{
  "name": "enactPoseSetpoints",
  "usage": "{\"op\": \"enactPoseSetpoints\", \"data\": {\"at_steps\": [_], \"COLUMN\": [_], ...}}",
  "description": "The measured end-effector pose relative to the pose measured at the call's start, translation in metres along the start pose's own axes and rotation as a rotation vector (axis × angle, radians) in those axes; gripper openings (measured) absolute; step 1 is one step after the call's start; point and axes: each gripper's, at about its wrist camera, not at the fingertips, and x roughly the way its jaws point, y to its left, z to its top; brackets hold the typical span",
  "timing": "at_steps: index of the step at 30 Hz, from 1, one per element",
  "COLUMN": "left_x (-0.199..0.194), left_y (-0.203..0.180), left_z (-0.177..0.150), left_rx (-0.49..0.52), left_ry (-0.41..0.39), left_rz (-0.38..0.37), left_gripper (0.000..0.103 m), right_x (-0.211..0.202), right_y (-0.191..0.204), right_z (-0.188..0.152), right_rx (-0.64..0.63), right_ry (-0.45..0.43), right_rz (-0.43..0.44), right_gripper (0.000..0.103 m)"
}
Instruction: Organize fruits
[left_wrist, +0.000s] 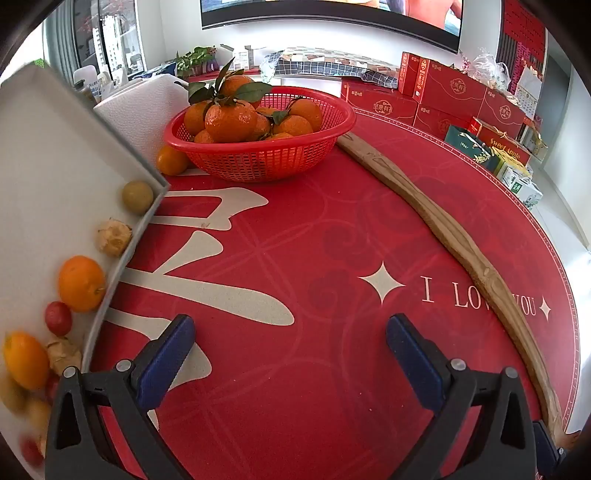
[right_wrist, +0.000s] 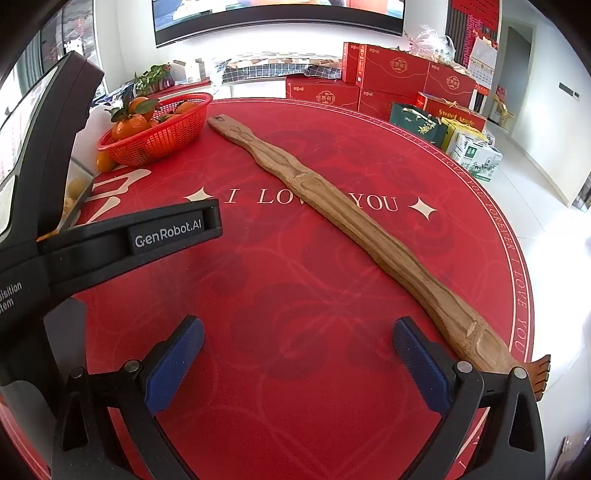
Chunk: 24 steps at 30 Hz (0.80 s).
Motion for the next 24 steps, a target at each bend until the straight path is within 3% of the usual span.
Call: {"op": "enactPoseSetpoints", "data": {"at_steps": [24], "left_x": [-0.0001], "left_y": [0.0021], "left_z": [0.0018], "left_rx": [0.001], "left_ry": [0.002], "left_rz": [0.001], "left_gripper": [0.103], "right_x": [0.0000], "right_y": [0.0001], "right_z": [0.0001], "right_rx": [0.001], "right_ry": [0.000], "right_rz": [0.000], "right_gripper": [0.103]}}
